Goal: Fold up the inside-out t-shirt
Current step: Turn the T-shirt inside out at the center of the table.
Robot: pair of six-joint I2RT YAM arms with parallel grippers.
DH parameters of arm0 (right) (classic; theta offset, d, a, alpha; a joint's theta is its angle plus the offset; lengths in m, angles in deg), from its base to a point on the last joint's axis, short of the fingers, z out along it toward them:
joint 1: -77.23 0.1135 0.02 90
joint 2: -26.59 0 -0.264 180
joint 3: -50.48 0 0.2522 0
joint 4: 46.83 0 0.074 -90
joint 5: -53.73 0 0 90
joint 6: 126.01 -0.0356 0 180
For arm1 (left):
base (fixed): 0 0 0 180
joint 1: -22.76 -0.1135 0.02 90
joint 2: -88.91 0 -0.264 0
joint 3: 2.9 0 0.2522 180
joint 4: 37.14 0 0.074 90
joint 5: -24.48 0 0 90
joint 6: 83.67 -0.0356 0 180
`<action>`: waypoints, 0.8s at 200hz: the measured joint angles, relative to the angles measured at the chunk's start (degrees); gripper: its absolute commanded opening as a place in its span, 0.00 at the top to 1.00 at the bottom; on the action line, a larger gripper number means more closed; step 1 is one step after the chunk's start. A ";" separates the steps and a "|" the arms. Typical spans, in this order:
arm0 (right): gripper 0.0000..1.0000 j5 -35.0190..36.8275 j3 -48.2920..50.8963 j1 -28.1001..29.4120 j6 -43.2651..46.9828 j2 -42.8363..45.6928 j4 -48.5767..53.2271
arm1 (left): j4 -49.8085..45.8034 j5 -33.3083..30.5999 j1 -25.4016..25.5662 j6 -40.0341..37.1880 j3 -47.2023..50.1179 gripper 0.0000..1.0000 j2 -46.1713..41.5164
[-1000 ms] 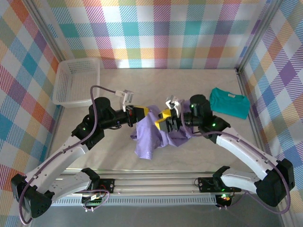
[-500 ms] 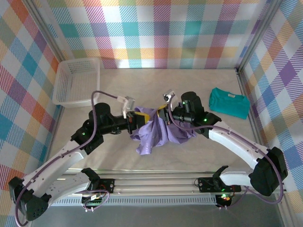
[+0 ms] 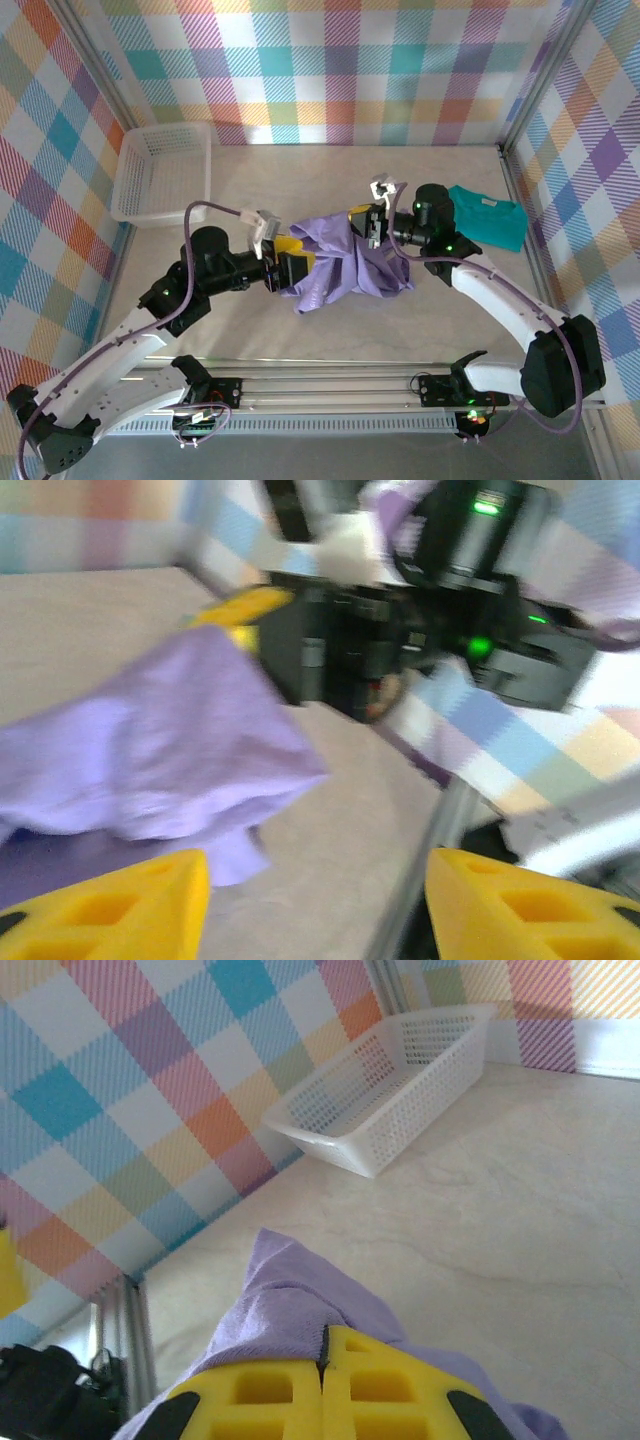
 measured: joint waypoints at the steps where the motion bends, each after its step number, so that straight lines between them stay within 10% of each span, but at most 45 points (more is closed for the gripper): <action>1: 1.00 -0.20 0.00 -0.09 -0.17 0.00 -0.11 | -0.13 -0.35 0.00 0.02 -0.04 0.34 0.02; 45: 1.00 -5.60 0.00 -0.59 -3.93 -0.83 -1.16 | -7.91 -15.87 -0.66 0.44 -4.15 0.34 7.87; 160: 1.00 -6.91 0.00 -0.59 -4.50 -0.87 -1.09 | -5.55 -9.79 -2.91 9.70 -6.91 0.54 19.39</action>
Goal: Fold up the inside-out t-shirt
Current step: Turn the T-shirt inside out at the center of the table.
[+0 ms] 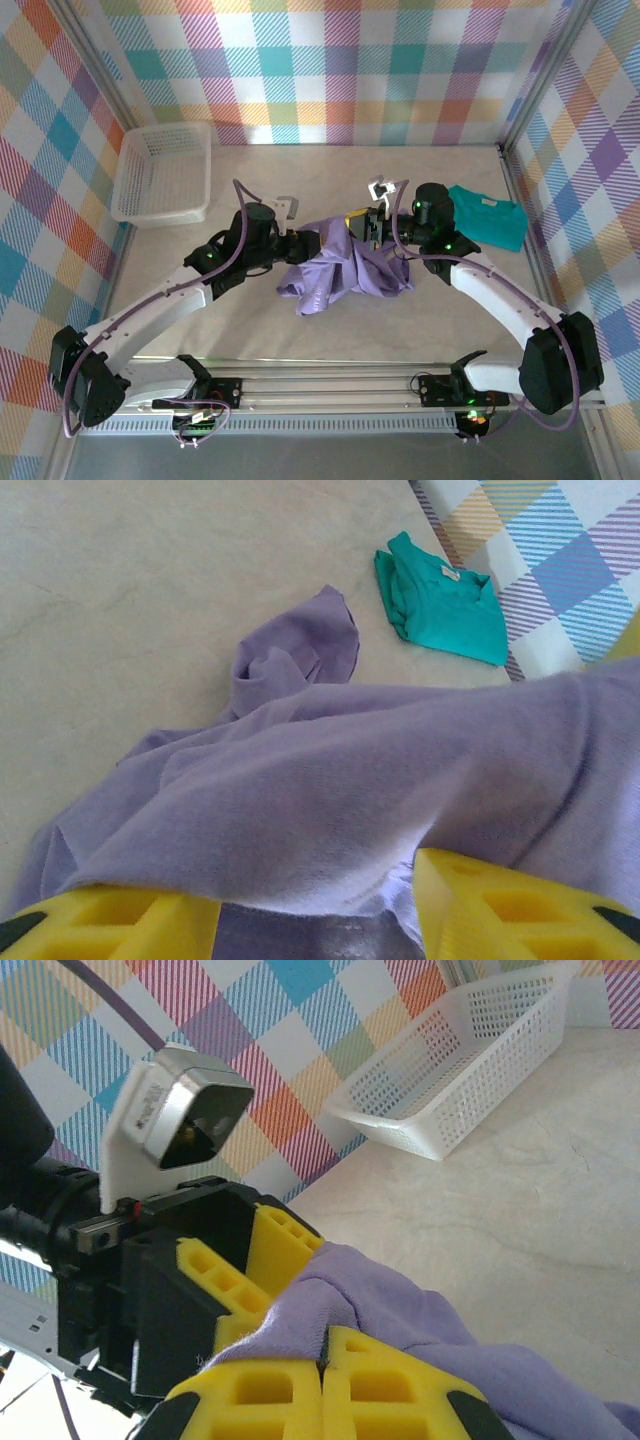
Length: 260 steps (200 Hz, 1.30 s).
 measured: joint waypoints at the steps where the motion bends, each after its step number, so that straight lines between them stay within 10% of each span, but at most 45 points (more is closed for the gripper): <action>1: 1.00 0.00 0.00 0.00 0.00 0.00 0.00 | 0.11 0.07 -0.04 0.17 0.00 0.55 0.09; 37: 1.00 0.09 0.00 0.00 0.46 0.02 0.46 | 2.75 2.73 -1.14 1.57 -0.33 0.86 1.44; 87: 1.00 10.84 -2.82 0.59 8.37 0.15 11.23 | 0.02 7.43 -2.19 2.73 -3.13 1.00 -1.05; 158: 0.59 33.16 -12.94 7.17 18.23 -3.04 27.28 | -5.68 12.46 -3.63 10.16 -8.02 1.00 -2.71; 260: 0.38 42.99 -6.62 22.12 32.79 10.60 33.79 | -10.05 9.20 -3.72 11.80 -10.82 1.00 -0.09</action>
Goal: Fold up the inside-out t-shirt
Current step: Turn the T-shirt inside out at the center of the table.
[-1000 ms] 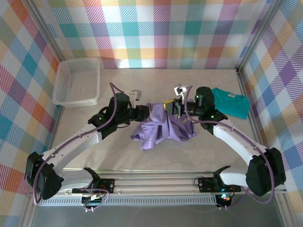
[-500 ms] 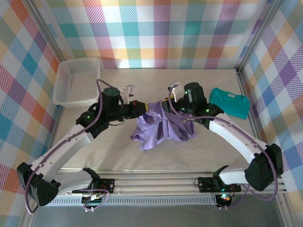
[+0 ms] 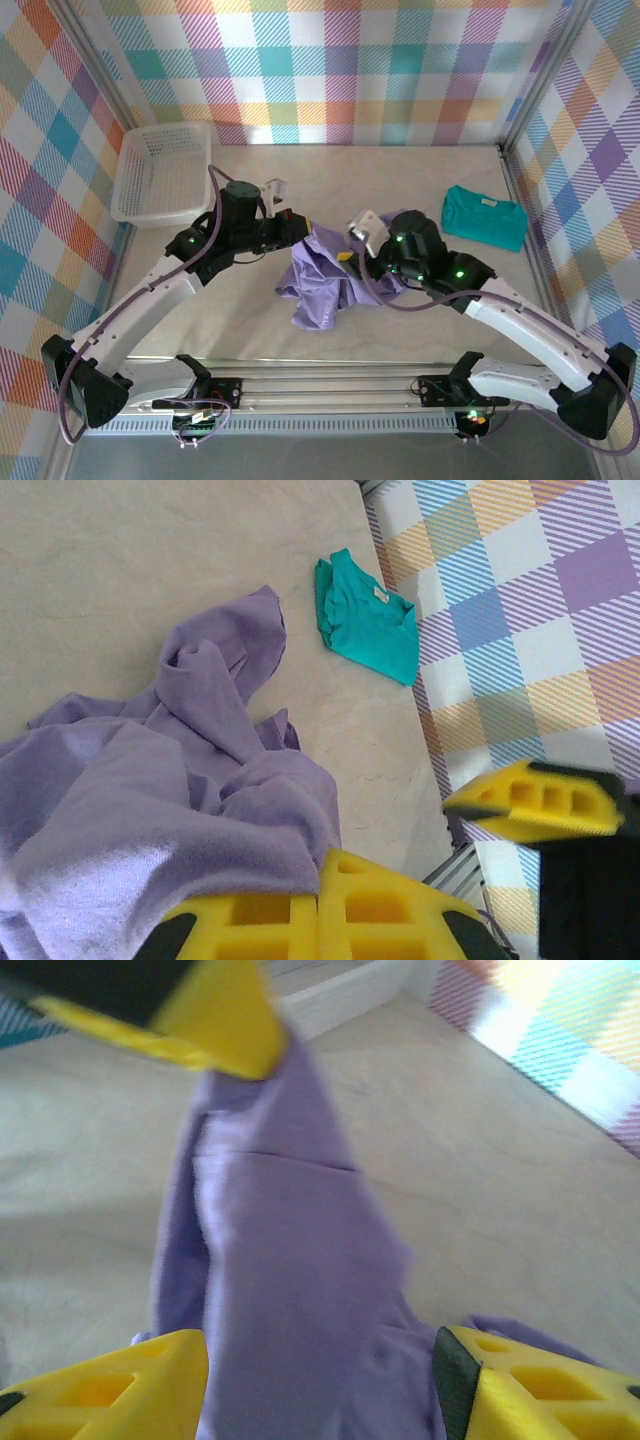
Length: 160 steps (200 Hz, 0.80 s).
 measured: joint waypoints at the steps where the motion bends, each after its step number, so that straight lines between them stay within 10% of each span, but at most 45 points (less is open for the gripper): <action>1: 0.38 0.00 0.00 0.13 0.09 -0.17 -0.15 | 0.00 0.00 0.00 0.00 0.00 1.00 0.02; 103: 0.44 2.01 -2.97 2.99 4.28 -11.58 -8.55 | -1.20 0.02 0.00 -0.04 -0.11 1.00 0.26; 160: 0.89 1.79 -4.66 2.97 4.20 -11.61 -9.62 | -1.20 0.02 0.00 -0.09 -0.11 1.00 0.81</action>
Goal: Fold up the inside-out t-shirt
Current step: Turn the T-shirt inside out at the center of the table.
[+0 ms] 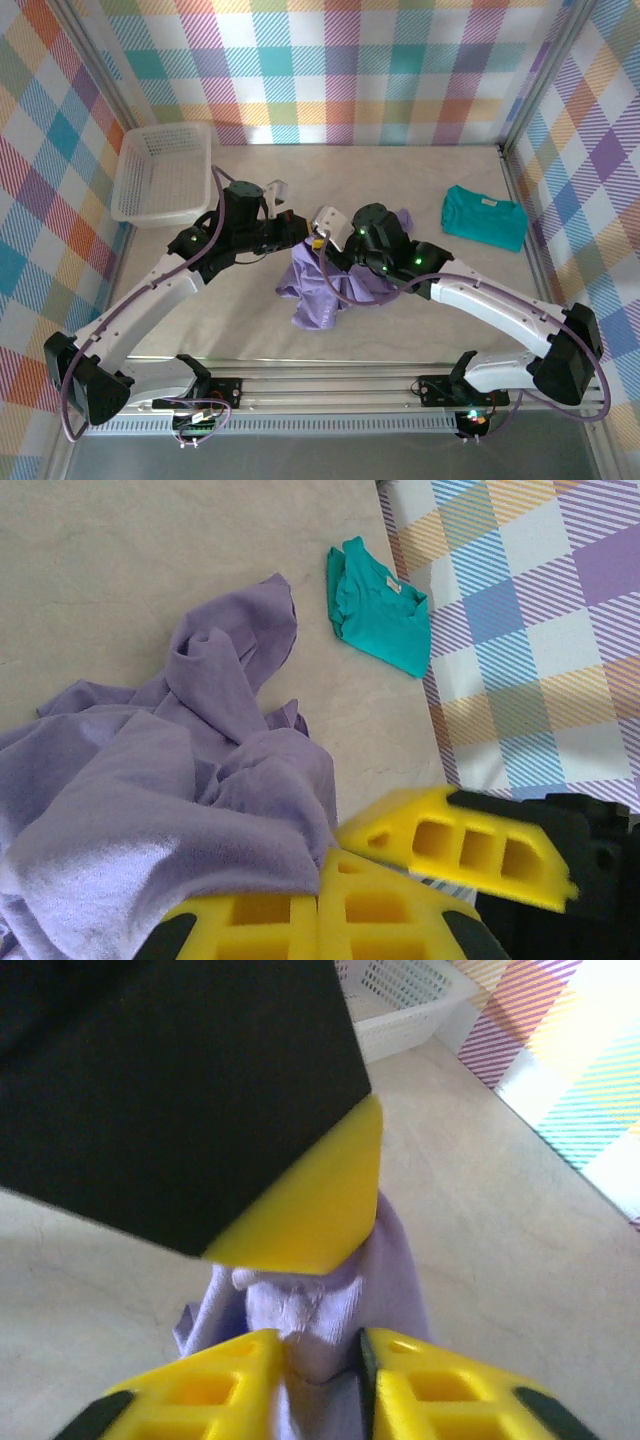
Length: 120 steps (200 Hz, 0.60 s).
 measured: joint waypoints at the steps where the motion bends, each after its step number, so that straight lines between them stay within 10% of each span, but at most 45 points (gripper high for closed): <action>1: 0.89 -0.04 -0.02 0.02 0.07 0.00 0.00 | 0.00 0.00 0.00 0.00 0.00 1.00 0.00; 41: 1.00 -5.79 -1.09 -2.14 -3.37 0.02 1.16 | -0.13 -0.68 -0.37 -0.66 0.00 0.99 0.31; 120: 1.00 -29.38 -3.85 -16.13 -33.75 -5.25 -7.65 | 0.15 -9.14 -2.54 -6.25 10.54 0.35 -10.29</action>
